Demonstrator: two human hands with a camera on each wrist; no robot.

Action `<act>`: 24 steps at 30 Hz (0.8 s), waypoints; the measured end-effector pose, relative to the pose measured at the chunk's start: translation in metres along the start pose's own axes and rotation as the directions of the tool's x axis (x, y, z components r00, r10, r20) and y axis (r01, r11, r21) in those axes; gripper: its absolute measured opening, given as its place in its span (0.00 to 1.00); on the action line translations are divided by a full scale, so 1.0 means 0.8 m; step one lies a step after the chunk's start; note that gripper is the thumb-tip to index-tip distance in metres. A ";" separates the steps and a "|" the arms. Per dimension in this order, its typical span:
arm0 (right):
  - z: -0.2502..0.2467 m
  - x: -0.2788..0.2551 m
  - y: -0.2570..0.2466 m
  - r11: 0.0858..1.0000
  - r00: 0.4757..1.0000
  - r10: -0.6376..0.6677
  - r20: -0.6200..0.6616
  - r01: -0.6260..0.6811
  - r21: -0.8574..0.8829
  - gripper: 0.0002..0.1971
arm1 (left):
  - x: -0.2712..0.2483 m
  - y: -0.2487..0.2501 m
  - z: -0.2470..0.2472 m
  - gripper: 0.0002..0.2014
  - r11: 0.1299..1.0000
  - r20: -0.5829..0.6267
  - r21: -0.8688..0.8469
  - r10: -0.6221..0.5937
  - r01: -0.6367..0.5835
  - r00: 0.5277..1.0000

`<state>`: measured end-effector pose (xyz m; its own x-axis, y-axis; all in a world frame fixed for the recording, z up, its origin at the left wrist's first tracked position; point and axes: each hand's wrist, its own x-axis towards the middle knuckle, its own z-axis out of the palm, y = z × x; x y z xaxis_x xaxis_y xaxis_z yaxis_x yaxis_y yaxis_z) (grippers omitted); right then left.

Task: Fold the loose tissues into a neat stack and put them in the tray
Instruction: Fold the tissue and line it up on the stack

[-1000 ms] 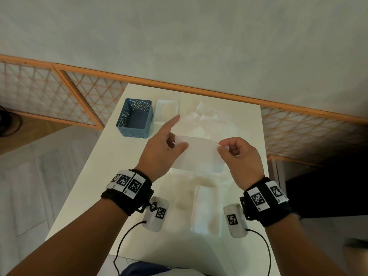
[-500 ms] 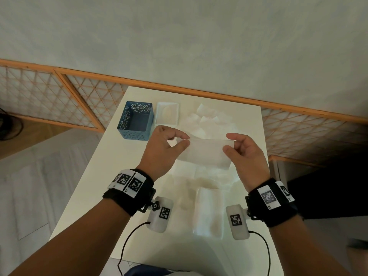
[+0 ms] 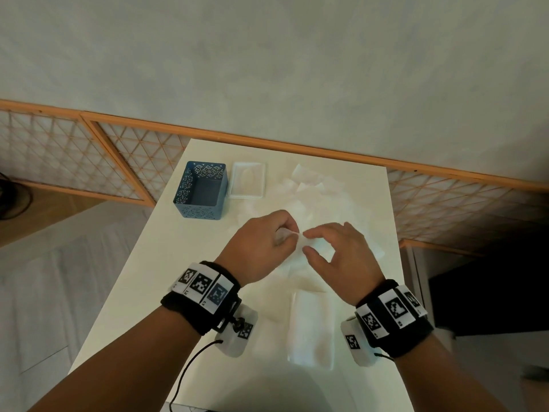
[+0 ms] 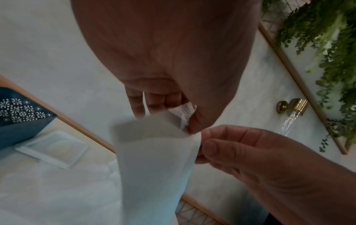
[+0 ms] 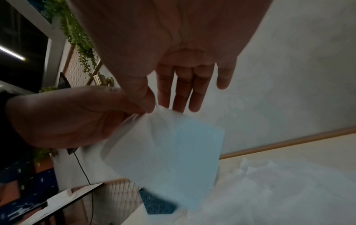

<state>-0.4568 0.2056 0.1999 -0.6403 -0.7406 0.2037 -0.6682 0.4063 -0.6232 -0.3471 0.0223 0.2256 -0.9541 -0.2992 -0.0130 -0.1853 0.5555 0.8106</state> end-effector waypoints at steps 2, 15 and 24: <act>0.004 0.000 -0.002 1.000 1.000 0.021 0.001 -0.021 0.022 0.07 | 0.003 0.004 0.000 0.01 0.999 0.008 -0.041 -0.020 0.020 1.000; -0.012 0.006 -0.010 0.841 0.958 0.249 0.145 -0.288 0.458 0.07 | 0.018 0.004 -0.015 0.05 0.989 0.082 -0.148 0.016 -0.004 0.997; -0.005 -0.020 0.004 0.710 0.913 0.349 0.210 -0.404 0.577 0.03 | 0.034 -0.017 -0.016 0.06 0.988 0.018 -0.133 -0.076 0.078 0.997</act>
<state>-0.4501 0.2205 0.1979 -0.7384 -0.6471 -0.1900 0.0027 0.2789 -0.9603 -0.3676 -0.0034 0.2221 -0.9413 -0.3265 -0.0855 -0.2262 0.4223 0.8778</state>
